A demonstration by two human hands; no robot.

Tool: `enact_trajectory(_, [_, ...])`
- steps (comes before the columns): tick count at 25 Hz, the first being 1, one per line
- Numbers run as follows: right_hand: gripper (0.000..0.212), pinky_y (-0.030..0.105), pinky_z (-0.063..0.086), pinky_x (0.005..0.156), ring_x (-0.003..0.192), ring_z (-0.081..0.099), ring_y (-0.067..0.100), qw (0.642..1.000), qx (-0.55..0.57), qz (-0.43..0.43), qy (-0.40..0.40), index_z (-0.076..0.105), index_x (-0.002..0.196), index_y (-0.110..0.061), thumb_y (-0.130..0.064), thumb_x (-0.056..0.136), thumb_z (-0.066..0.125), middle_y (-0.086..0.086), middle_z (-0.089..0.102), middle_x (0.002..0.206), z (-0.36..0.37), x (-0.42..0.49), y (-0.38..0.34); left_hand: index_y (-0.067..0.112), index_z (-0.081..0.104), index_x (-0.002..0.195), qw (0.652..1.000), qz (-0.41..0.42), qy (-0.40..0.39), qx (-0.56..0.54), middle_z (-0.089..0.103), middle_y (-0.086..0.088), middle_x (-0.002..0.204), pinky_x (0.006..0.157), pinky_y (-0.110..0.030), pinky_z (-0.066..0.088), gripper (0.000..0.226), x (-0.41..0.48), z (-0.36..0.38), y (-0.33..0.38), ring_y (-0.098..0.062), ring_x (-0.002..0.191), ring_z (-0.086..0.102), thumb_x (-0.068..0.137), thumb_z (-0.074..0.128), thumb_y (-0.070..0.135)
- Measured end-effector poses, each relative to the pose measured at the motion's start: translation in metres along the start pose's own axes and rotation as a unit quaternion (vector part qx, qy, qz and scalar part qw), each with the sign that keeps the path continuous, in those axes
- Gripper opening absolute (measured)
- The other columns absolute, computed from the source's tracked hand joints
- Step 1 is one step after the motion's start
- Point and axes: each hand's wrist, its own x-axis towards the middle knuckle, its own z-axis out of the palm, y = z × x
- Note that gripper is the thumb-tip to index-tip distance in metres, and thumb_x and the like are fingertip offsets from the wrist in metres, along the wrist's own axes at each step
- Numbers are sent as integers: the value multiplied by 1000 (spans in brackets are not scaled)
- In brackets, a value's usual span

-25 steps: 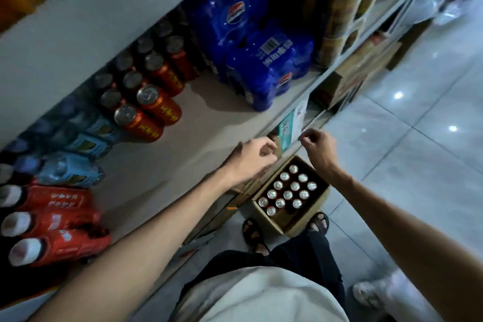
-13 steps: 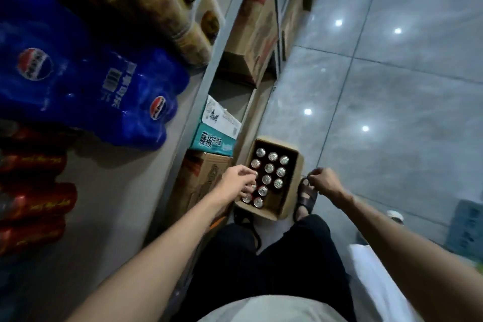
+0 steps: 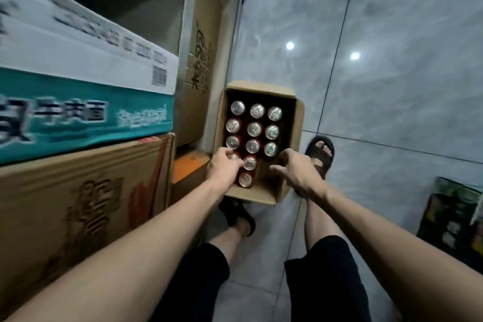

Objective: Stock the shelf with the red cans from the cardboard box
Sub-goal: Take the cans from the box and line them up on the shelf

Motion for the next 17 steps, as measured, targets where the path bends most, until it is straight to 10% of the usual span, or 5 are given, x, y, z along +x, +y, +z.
enact_trajectory(4, [53,42,42,99,118,51,41,999,-31,23,-28,42,129,-2,-28,90,66,23,48,129,57,99,31,10,21,154,995,-40,80,35,30,-15,157,116,-41,31,80,108,38,-23,-32,142,34,88,65,17])
enact_trajectory(8, [48,43,48,80,104,60,42,986,-164,-8,-13,34,133,-7,-8,91,56,23,37,135,102,158,47,17,-8,157,991,-61,93,80,-1,-20,164,117,-39,26,92,178,66,-28,-35,150,18,95,59,18])
enact_trajectory(17, [37,31,49,65,91,65,28,924,-373,-49,73,38,131,-18,-4,97,31,24,53,118,143,210,66,24,-24,153,987,-33,74,138,4,-26,162,104,-41,42,102,220,66,-52,-42,141,34,94,59,24])
